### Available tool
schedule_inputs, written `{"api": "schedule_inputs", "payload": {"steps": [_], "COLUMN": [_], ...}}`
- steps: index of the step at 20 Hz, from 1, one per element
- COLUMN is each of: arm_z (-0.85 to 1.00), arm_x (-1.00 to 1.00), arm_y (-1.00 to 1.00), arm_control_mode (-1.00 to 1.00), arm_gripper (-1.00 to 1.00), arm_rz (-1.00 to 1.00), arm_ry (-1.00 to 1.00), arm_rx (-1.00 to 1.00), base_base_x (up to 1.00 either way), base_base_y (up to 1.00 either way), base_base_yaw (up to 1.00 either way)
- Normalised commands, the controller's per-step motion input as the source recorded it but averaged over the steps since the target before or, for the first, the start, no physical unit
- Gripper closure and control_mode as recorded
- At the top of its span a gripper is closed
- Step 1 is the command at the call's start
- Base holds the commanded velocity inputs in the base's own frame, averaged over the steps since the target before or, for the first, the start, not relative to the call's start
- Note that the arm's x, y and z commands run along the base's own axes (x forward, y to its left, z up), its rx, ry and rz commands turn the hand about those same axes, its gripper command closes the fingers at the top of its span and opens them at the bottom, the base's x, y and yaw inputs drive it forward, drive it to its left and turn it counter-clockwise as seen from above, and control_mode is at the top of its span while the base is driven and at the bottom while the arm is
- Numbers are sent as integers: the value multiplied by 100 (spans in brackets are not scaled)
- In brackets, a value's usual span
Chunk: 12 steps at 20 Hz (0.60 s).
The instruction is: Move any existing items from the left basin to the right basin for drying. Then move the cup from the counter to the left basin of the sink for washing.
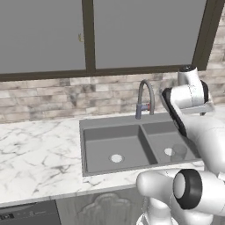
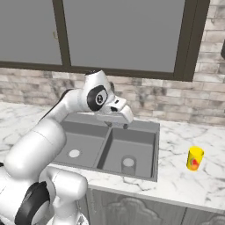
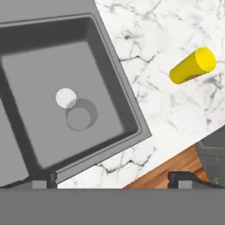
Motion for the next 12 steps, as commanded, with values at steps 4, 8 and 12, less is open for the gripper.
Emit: {"api": "schedule_inputs", "payload": {"steps": [4,8,12], "arm_z": [-4,2,0], "arm_x": [0,0,-3], "arm_y": [-74,-89,-89], "arm_control_mode": [-100,-100,-100], "arm_gripper": [-100,-100,-100], "arm_rz": [-18,-4,8], "arm_ry": [0,5,1], "arm_rx": [-11,-2,2], "base_base_x": [0,0,0], "base_base_y": [0,0,0], "base_base_yaw": [0,0,0]}}
